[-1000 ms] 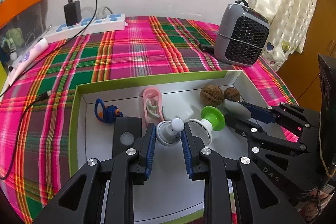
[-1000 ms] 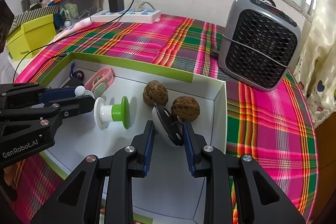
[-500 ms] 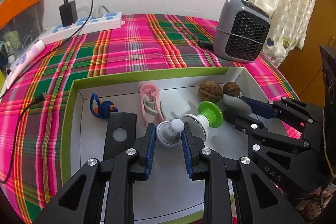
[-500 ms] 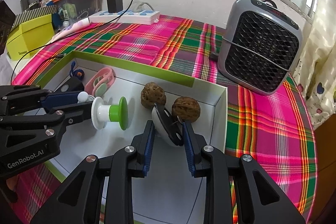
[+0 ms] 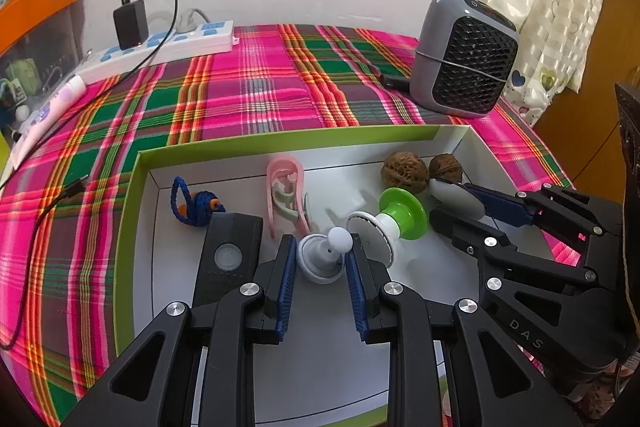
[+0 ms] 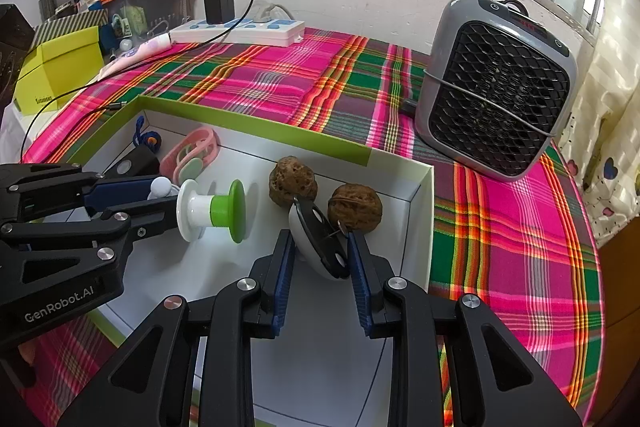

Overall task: Organize objects
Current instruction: 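Lower the white knob with the left tool while the right tool lowers the black object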

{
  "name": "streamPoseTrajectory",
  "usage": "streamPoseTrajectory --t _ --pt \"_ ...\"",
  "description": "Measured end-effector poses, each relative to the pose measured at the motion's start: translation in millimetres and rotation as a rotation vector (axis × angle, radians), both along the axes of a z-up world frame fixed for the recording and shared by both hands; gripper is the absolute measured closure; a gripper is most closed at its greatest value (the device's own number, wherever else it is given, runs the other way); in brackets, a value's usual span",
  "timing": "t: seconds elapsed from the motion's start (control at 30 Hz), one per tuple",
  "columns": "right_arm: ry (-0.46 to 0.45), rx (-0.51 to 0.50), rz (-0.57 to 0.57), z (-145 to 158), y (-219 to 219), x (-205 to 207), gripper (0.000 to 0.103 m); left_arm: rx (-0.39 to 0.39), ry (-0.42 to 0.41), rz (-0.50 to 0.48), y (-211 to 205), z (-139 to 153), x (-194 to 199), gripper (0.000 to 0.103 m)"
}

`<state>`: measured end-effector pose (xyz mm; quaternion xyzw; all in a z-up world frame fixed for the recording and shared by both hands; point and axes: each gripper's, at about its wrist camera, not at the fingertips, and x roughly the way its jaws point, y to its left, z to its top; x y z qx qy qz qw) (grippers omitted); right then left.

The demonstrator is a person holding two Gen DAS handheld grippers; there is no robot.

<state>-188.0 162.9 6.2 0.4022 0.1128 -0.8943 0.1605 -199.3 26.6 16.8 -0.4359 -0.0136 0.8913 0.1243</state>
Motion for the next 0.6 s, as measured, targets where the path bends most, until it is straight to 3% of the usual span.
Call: streamPoseTrajectory --t 0.6 --pt "-0.006 0.003 0.005 -0.1 -1.5 1.7 0.074 -0.003 -0.002 0.012 -3.0 1.2 0.1 0.071"
